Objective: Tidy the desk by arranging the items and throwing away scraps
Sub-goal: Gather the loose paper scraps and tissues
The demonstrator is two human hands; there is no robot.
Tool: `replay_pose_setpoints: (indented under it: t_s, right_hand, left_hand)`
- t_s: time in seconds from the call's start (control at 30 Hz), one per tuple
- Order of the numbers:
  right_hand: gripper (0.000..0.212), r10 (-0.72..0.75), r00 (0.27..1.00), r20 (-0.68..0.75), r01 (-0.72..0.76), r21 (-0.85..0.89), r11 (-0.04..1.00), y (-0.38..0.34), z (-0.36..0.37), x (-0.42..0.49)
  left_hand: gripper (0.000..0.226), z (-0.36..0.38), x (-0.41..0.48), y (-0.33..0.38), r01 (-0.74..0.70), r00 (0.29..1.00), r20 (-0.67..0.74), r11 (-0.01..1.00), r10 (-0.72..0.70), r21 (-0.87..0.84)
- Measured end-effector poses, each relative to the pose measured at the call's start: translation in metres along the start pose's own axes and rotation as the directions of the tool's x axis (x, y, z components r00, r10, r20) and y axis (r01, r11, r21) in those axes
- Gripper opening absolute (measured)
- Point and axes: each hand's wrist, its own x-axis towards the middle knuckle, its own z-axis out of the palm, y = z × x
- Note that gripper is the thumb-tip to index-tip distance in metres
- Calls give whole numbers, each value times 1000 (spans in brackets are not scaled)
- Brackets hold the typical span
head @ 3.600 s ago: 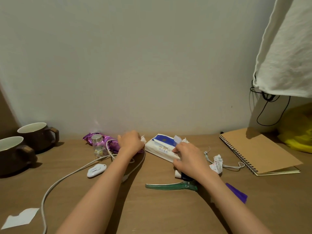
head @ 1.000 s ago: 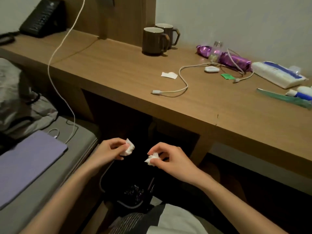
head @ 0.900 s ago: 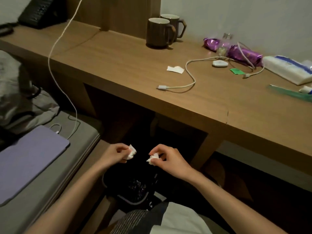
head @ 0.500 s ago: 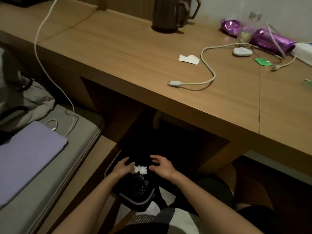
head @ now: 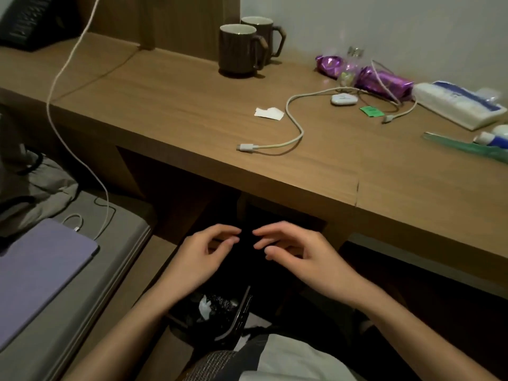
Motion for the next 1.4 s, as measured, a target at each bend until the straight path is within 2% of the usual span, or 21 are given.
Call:
replay_pose_setpoints:
  t_s: [0.1,0.23,0.33,0.47,0.7,0.9,1.03,1.17,1.3,1.4]
  right_hand:
    - [28,-119,983,-141,117,-20,993,-42,-41,-25]
    - [29,-260,913,-315,207,-192,959,-68,-94,-45]
    - [29,-310,847,-433,188,-302,935,-73,-133,-56]
    - [27,-332,764,-553,88,-420,903,-64,-188,-67]
    - [23,-233,669,-706,-177,-455,873,-23,-279,-69]
    - [29,-129,595,-793,-378,-418,826,12,-341,-50]
    - [30,-51,593,-804,-441,-377,815,34,-373,-27]
    - [35,32,615,-788,-479,-341,809,56,-396,-3]
    - [39,98,630,-771,-498,-304,812,71,-409,19]
    - [34,111,605,-788,-532,-296,793,79,-414,33]
  left_hand:
    - [23,-17,-7,66,-127,991,-56,989,123,-78]
    - [24,-25,5,140,-281,955,-123,955,269,-91]
    - [23,-18,27,186,-371,926,-117,924,360,-93]
    - [26,8,68,235,-460,887,-107,883,450,-98]
    - [23,76,153,278,-518,855,-87,851,512,-80]
    - [36,136,220,279,-523,852,46,841,522,137]
    - [46,164,249,281,-570,821,156,777,549,269]
    - [50,188,268,278,-555,831,191,754,523,352]
    - [49,199,279,275,-532,847,222,767,483,359]
    - [48,198,281,274,-537,843,242,760,480,365]
